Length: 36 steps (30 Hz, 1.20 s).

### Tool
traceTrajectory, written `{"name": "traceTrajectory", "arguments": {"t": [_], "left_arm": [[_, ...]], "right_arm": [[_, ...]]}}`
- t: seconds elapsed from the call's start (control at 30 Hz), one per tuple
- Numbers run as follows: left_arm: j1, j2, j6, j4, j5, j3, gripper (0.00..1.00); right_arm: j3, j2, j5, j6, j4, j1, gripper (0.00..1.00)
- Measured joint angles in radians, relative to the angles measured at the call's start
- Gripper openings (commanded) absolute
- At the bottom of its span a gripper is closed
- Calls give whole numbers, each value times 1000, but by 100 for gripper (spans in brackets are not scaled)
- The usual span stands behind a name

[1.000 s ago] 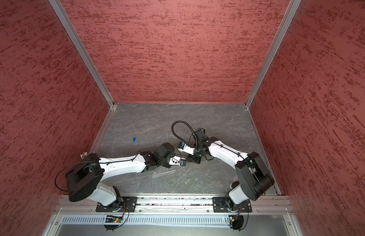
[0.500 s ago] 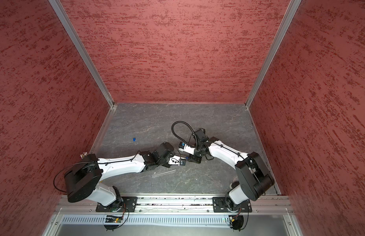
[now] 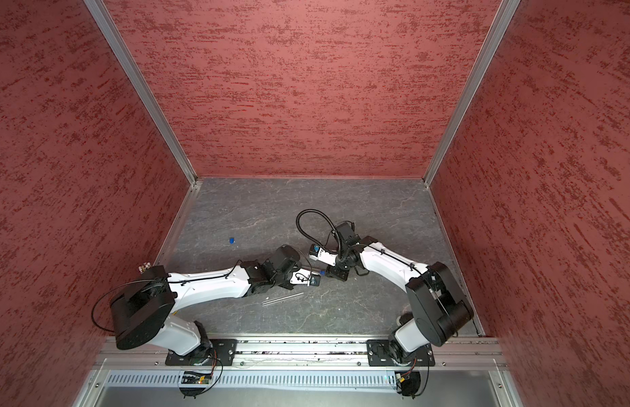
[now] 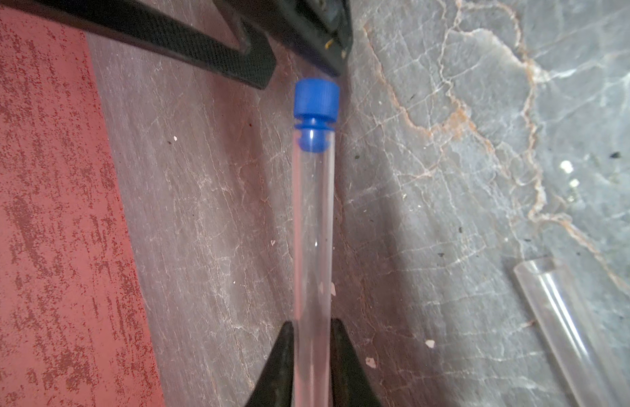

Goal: Insert stoppers into test tubes
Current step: Insert the stopper into the test tube.

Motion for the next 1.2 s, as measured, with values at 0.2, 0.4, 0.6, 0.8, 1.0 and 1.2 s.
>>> {"name": "traceTrajectory", "arguments": {"t": [0.2,0.4,0.6,0.8,1.0,1.2], "left_arm": [[0,0,0,0,0,0,20],[0,0,0,0,0,0,20],[-3,0,0,0,0,0,20],[-5,0,0,0,0,0,20],[-5,0,0,-1,0,0,20],[-5,0,0,-3,-7,0,19]], "right_arm": [[0,0,1,4,2,-1,41],[0,0,-1,9,11,-2,41],[0,0,-4,16,20,-3,41],[0,0,-6,23,22,-5,41],[1,0,-13,25,22,-5,41],[16,4,-15,26,21,-5,41]]}}
